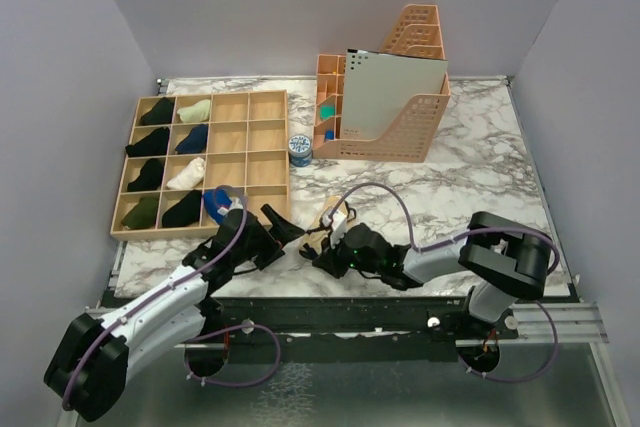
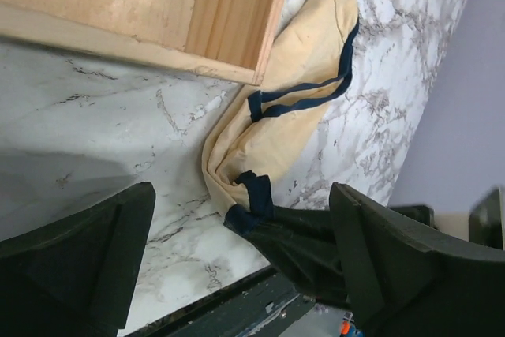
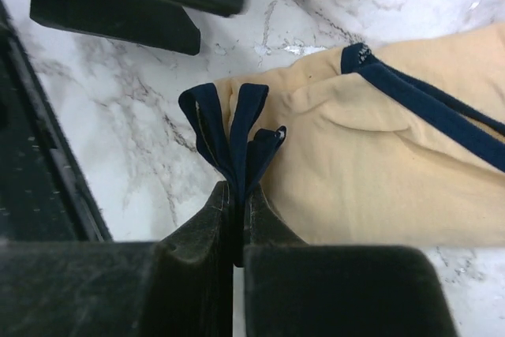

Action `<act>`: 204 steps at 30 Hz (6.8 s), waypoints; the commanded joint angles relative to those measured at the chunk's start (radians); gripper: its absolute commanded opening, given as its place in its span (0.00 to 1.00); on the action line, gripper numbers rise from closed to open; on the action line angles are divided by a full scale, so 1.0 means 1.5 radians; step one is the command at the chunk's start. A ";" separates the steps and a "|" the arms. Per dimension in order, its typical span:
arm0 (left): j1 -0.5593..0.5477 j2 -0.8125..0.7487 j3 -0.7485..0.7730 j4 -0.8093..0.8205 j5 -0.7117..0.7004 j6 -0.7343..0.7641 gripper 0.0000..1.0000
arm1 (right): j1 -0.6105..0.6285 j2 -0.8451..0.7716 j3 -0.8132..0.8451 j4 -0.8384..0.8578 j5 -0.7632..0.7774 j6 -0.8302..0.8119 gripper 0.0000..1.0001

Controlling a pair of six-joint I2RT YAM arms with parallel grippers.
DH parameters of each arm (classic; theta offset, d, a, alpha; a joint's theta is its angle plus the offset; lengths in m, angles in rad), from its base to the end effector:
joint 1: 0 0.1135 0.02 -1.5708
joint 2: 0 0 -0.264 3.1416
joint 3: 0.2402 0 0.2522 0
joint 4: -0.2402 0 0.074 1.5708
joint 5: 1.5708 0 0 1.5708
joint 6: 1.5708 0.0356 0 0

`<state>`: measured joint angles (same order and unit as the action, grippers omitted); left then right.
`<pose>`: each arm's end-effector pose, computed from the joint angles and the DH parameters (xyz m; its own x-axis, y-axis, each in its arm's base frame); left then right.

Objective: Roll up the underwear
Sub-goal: Roll the underwear to the center of the board.

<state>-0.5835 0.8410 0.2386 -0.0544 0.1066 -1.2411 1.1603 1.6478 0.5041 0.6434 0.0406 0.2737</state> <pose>0.1368 -0.0949 0.1541 -0.7498 -0.6323 -0.1949 -0.2820 0.5719 -0.7703 0.1181 0.2676 0.1261 -0.4281 -0.3069 -0.8500 -0.8166 0.5342 0.2184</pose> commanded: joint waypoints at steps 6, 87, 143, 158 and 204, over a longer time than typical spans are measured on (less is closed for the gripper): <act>0.003 -0.047 -0.051 0.053 0.080 0.123 0.99 | -0.158 0.119 -0.018 0.141 -0.382 0.278 0.01; -0.040 0.402 0.103 0.110 0.064 0.262 0.38 | 0.049 -0.001 0.127 -0.335 0.266 -0.195 0.42; -0.146 0.355 0.074 0.145 0.050 0.104 0.52 | -0.126 0.252 -0.284 0.638 -0.173 0.526 0.02; -0.153 0.413 0.150 0.064 0.023 0.176 0.00 | -0.126 -0.065 -0.235 0.196 -0.176 0.316 0.51; -0.145 0.297 0.173 -0.017 -0.017 0.082 0.29 | 0.117 -0.114 0.031 -0.307 0.192 0.086 0.01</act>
<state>-0.8108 1.3674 0.5156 -0.0315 0.1417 -1.0988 1.3556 1.5311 0.6689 0.0380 0.4282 0.3225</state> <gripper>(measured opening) 0.191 0.108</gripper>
